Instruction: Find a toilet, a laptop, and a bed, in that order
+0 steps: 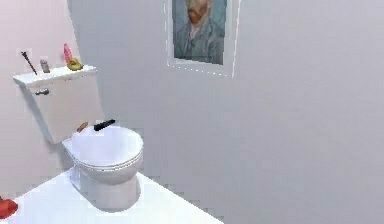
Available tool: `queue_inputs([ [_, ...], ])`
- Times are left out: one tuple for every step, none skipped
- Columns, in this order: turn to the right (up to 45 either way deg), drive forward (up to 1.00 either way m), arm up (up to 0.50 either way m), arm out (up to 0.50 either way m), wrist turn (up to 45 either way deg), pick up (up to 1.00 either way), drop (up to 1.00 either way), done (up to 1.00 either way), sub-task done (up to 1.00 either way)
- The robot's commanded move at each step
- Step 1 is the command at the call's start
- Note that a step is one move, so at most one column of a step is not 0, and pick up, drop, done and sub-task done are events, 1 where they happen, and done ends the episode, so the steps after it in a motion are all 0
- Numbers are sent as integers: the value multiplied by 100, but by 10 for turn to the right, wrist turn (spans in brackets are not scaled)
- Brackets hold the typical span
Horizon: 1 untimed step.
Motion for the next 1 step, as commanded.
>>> queue_inputs([
  [0,5,0,0,0,0,0,0,0],
])
